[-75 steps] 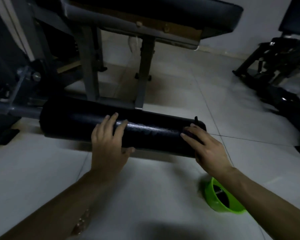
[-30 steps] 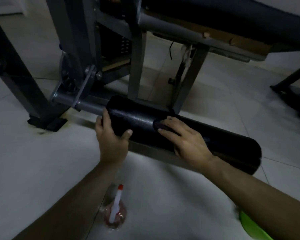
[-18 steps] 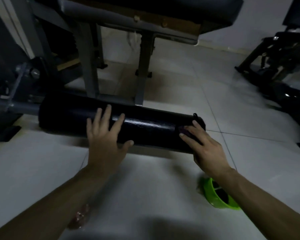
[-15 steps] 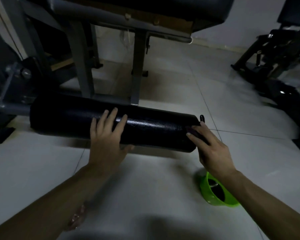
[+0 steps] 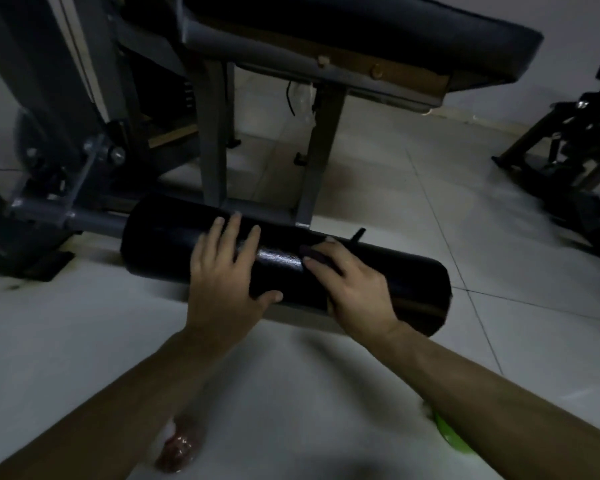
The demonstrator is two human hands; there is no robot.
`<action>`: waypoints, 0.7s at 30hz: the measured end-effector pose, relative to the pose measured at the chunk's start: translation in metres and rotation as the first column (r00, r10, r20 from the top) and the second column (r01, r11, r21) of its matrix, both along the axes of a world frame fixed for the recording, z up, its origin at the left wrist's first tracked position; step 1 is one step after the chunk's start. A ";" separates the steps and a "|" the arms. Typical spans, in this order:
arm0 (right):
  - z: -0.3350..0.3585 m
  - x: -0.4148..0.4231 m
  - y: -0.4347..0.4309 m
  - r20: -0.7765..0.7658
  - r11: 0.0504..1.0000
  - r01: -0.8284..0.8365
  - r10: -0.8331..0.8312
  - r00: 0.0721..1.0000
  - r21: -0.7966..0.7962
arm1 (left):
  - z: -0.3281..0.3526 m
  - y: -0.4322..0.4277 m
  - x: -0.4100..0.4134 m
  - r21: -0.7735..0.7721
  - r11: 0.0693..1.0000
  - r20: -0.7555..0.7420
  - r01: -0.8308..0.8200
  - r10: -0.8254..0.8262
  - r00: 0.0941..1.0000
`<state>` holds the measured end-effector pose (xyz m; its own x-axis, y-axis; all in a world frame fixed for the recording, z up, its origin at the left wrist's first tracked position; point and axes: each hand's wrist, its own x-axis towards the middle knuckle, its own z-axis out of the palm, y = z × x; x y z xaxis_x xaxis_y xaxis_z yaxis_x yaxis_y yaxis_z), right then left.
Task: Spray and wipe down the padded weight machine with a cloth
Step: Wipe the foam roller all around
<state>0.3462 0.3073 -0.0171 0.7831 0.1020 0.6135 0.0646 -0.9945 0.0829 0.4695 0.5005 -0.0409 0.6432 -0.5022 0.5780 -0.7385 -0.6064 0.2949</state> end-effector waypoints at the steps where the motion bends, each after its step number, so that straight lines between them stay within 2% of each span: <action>1: 0.001 0.015 0.011 0.003 1.000 -0.019 0.019 1.000 -0.015 | -0.001 0.012 0.006 -0.027 0.998 -0.038 -0.061 0.060 0.997; 5: 0.000 0.079 0.060 -0.009 0.989 -0.128 0.128 0.992 -0.069 | -0.008 0.068 0.035 -0.176 0.934 -0.291 -0.312 0.253 0.923; 7: -0.001 0.107 0.088 -0.030 0.977 -0.192 0.190 0.981 -0.092 | -0.014 0.086 0.046 -0.302 0.890 -0.444 -0.341 0.185 0.876; 9: -0.003 0.137 0.121 -0.029 0.963 -0.248 0.246 0.969 -0.101 | -0.019 0.096 0.055 -0.486 0.823 -0.548 -0.294 -0.025 0.836; 11: -0.001 0.169 0.155 -0.022 0.958 -0.279 0.278 0.960 -0.067 | -0.021 0.102 0.061 -0.533 0.806 -0.532 -0.257 -0.083 0.843; 15: 0.007 0.203 0.190 -0.076 0.960 -0.279 0.277 0.958 -0.018 | -0.027 0.101 0.071 -0.481 0.826 -0.535 -0.296 -0.009 0.845; 18: 0.009 0.183 0.173 -0.140 0.955 -0.294 0.285 0.948 -0.041 | -0.031 0.100 0.075 -0.532 0.806 -0.528 -0.258 -0.078 0.845; 21: 0.006 0.147 0.128 -0.139 0.954 -0.292 0.281 0.950 -0.066 | -0.032 0.098 0.078 -0.548 0.773 -0.590 -0.320 -0.085 0.803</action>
